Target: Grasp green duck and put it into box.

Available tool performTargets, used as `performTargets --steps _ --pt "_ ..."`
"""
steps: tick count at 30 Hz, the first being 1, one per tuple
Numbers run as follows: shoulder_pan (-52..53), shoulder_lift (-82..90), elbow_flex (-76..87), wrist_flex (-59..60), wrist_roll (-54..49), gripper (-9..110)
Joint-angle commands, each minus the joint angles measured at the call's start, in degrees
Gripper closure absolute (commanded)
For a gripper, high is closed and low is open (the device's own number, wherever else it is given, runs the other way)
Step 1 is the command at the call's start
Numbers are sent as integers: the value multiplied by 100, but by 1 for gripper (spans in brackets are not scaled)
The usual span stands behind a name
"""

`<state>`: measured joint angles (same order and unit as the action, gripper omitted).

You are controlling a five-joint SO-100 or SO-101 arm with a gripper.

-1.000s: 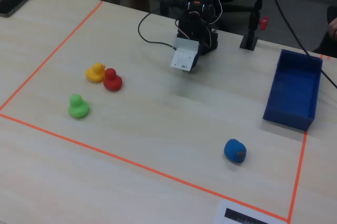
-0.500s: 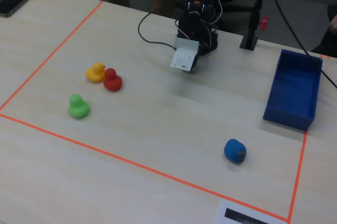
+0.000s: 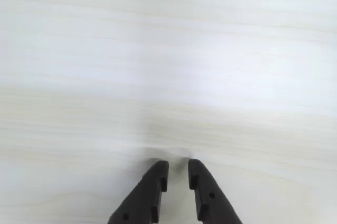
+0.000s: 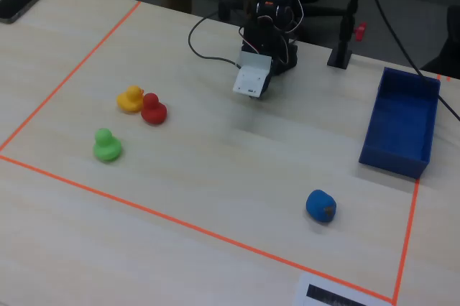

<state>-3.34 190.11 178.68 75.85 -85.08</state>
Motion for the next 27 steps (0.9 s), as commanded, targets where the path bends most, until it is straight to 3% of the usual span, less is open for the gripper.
performTargets --steps 1,22,27 --pt "-35 -35 -44 35 26 97" --pt "264 -35 -44 44 -35 95" --pt "264 -35 -44 53 -141 101"
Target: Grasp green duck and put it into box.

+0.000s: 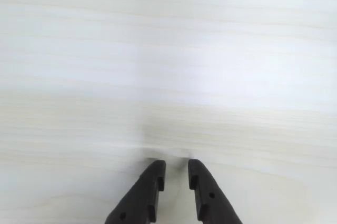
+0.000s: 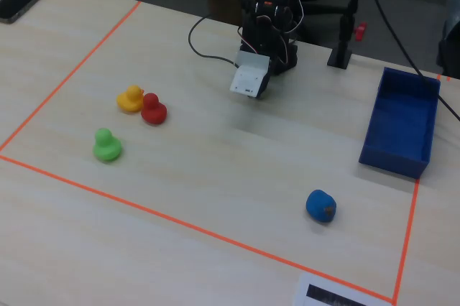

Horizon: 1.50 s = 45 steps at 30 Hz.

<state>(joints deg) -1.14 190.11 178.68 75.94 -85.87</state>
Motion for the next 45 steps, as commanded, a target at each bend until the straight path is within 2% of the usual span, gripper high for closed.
performTargets --steps 1,6,9,13,19,26,30,34,36,45 --pt "44 -35 -44 44 -70 101" --pt "343 -44 -53 114 -817 101" --pt "703 -237 -519 -615 -422 100" --pt "1345 -1450 -2188 -1547 -123 90" --pt "2364 -3586 -5115 -2496 439 86" --pt "3349 -5484 -6706 -4579 914 85" --pt "3841 -6407 -6996 -5994 967 83" --pt "4096 -7172 -7031 -6812 914 76" --pt "4175 -7523 -6838 -7286 782 72" --pt "4324 -8657 -5669 -9545 598 71"
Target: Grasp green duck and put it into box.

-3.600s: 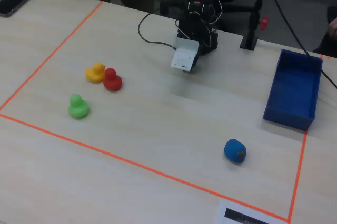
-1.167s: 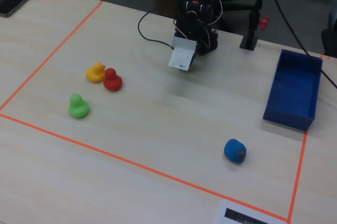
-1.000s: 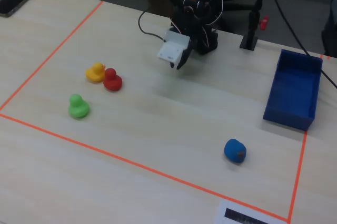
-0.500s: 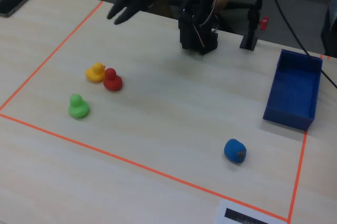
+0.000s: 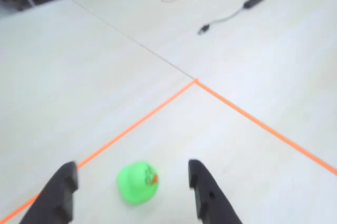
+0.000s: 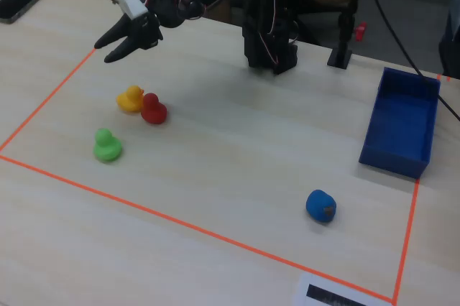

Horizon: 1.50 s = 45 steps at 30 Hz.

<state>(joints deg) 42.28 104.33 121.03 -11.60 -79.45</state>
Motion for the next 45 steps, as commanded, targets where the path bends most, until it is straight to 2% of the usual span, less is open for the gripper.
performTargets --steps 1,7,31,45 --pt "-35 -202 141 -923 -26 70" --pt "-141 -949 132 -1459 9 70" --pt "-475 -3146 -1635 -1468 -343 70" --pt "-580 -3955 -2074 -1477 -501 71"
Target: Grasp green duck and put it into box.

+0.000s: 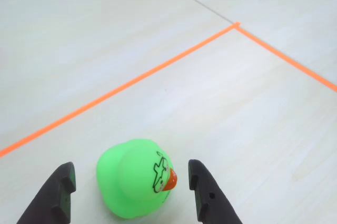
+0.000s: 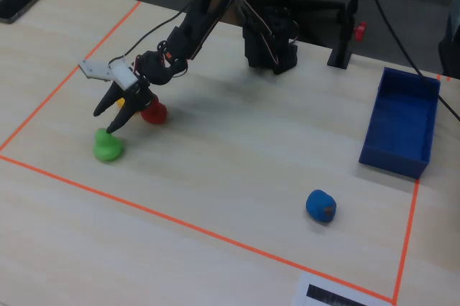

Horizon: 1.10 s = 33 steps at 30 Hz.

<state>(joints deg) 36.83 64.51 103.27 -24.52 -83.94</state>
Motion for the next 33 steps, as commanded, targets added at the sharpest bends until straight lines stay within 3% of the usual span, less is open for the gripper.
performTargets --steps 1,33 --pt "-35 -26 -343 -185 -53 71" --pt "-185 -976 -1151 123 26 73"
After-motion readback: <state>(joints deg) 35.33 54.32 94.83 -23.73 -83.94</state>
